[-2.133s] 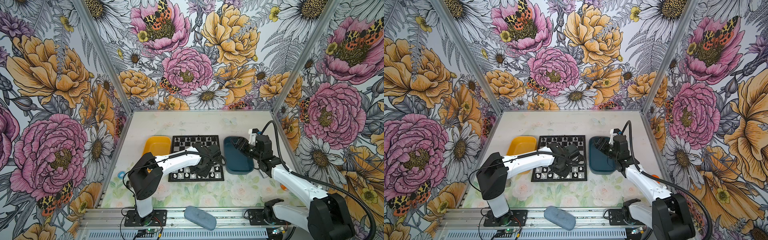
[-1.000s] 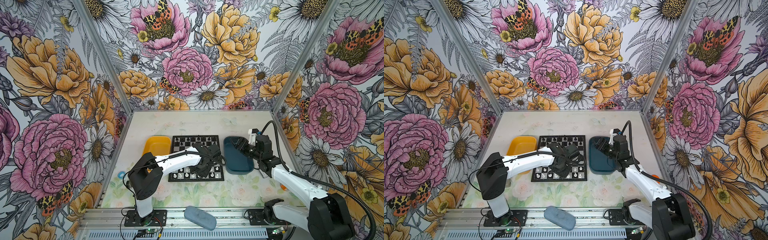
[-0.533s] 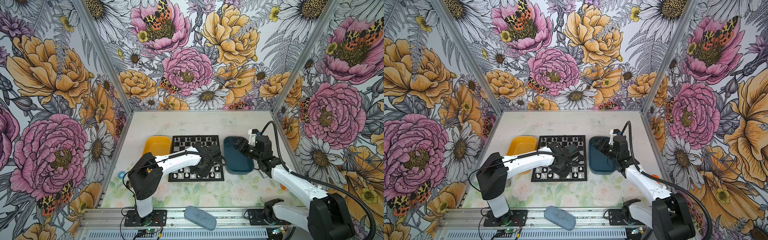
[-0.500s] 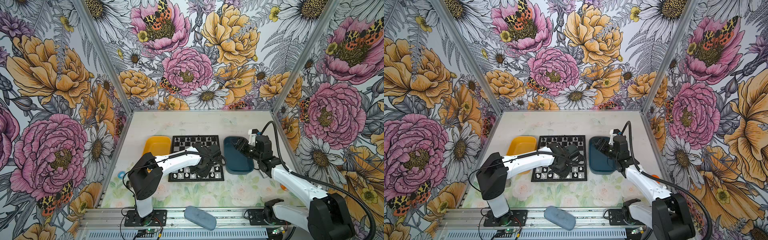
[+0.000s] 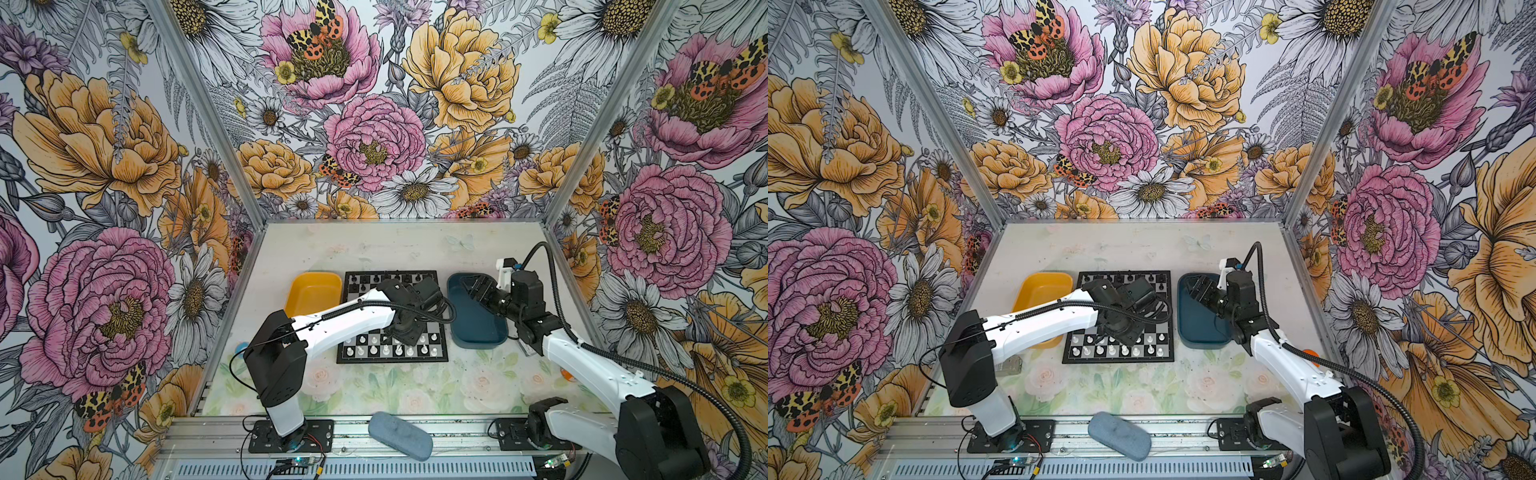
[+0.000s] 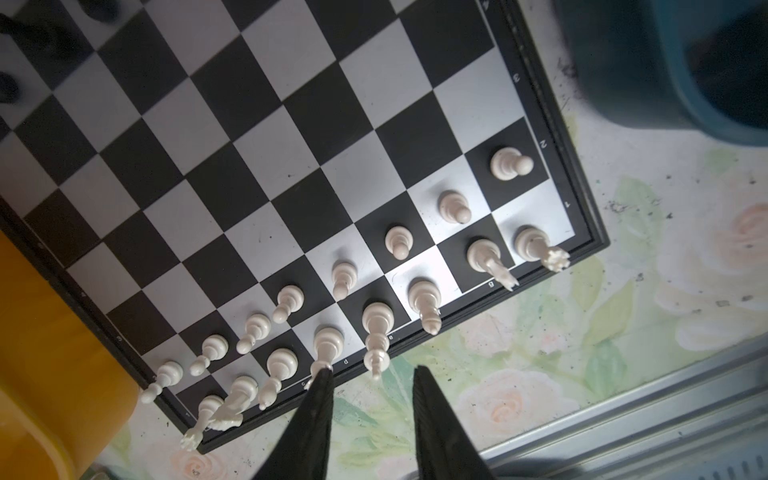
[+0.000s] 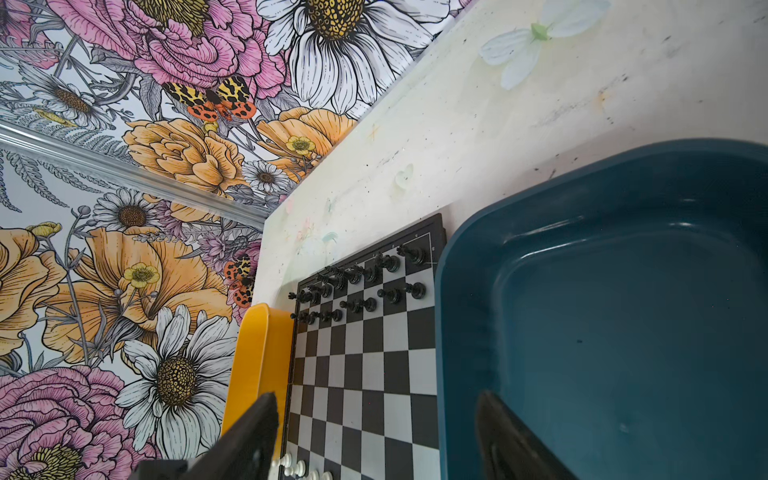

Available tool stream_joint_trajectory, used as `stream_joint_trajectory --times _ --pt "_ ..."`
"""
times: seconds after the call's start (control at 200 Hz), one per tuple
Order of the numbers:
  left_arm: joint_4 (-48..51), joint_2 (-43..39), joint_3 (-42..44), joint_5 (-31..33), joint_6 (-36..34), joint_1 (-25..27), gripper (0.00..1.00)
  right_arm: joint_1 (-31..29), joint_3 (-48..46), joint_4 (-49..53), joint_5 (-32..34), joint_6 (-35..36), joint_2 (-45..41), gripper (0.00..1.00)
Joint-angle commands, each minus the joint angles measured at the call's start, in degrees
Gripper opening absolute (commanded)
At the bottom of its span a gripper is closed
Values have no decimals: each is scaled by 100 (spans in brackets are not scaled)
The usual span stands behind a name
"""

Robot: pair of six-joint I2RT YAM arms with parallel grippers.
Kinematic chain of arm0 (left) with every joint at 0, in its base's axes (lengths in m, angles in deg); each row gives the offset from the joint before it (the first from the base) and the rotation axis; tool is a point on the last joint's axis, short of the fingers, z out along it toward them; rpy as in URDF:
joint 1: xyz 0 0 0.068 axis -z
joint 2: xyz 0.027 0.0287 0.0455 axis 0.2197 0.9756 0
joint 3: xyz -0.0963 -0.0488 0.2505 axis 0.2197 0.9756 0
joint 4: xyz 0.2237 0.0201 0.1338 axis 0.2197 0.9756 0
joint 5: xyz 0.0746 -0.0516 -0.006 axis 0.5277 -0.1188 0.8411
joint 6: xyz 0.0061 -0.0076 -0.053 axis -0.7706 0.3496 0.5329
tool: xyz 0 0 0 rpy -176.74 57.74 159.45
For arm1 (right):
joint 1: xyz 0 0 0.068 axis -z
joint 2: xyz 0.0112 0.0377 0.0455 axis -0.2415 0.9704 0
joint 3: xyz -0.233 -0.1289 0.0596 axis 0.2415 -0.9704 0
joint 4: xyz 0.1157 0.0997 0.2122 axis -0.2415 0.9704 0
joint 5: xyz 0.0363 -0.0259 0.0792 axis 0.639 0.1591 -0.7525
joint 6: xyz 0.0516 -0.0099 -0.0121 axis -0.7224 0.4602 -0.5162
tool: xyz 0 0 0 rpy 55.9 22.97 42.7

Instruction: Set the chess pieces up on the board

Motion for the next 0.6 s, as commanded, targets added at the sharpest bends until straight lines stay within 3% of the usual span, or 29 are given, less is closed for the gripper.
stream_joint_trajectory --times 0.0,0.31,0.595 --pt "-62 -238 -190 334 1 -67 35 30 52 -88 -58 55 -30 77" --pt "-207 -749 -512 1204 -121 -420 37 30 418 523 109 375 -250 78" --pt "-1410 -1727 -134 1606 -405 -816 42 35 788 977 260 645 -366 79"
